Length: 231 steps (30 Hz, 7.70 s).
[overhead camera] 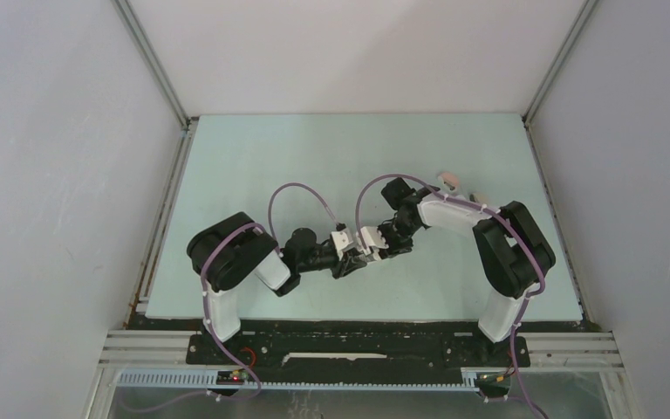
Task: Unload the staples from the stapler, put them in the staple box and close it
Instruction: Close the staple box at the center of the board.
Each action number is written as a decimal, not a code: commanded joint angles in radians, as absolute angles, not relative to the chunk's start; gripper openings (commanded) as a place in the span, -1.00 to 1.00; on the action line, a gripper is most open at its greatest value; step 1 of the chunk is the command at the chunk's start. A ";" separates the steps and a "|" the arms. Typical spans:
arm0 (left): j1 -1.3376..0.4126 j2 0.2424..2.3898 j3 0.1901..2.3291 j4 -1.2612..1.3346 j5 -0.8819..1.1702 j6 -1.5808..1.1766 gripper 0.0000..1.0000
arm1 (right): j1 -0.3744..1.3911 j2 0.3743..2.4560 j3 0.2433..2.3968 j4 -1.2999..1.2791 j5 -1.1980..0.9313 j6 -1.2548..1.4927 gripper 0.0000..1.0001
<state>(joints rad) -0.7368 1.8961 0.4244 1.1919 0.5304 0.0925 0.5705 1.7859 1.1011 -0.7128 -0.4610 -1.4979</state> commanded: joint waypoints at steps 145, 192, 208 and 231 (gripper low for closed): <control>-0.735 1.546 0.628 0.222 0.185 -0.951 -0.40 | 0.349 1.539 0.846 -0.268 -0.388 -0.212 -1.00; -0.737 1.686 0.753 0.181 0.249 -0.931 -0.64 | 0.488 1.650 0.923 -0.354 -0.285 -0.269 -1.00; -0.741 1.694 0.765 0.175 0.258 -0.927 -0.71 | 0.534 1.660 0.945 -0.379 -0.261 -0.289 -1.00; -0.744 1.698 0.767 0.178 0.265 -0.928 -0.77 | 0.622 1.704 1.009 -0.435 -0.239 -0.279 -1.00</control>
<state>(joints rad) -0.7338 1.6855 0.7223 0.1764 0.2485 -0.9497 0.5957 1.6978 0.9764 -0.4351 -0.2314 -0.2844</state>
